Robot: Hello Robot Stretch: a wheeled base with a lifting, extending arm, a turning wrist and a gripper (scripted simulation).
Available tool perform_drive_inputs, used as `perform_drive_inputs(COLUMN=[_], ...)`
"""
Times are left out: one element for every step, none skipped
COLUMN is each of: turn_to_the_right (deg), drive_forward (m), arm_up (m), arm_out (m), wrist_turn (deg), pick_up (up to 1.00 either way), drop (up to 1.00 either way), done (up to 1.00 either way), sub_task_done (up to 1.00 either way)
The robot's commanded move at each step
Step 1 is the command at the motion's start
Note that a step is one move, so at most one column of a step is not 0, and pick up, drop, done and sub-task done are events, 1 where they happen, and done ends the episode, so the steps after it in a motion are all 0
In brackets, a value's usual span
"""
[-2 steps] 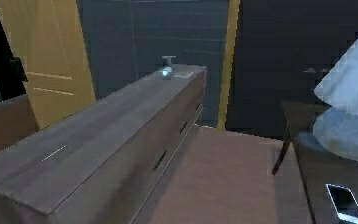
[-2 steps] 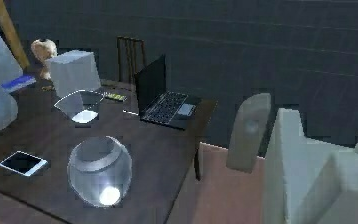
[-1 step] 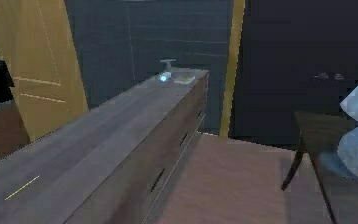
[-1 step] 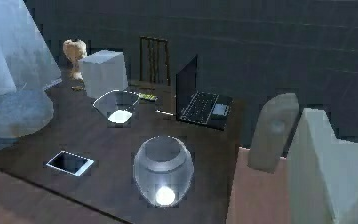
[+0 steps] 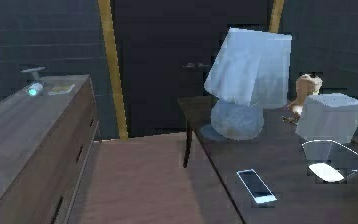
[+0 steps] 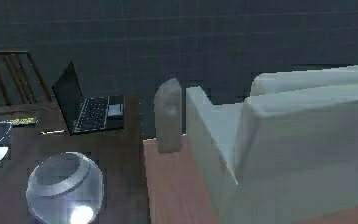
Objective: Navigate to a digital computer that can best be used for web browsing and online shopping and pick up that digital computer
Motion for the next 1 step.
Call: perform_drive_inputs(turn_to_the_right=[0.0], drive_forward=[0.5], arm_up=[0.0], arm_out=[0.0], wrist_turn=[0.0], pick_up=[0.0], drop=[0.0], done=[0.0], sub_task_done=[0.0])
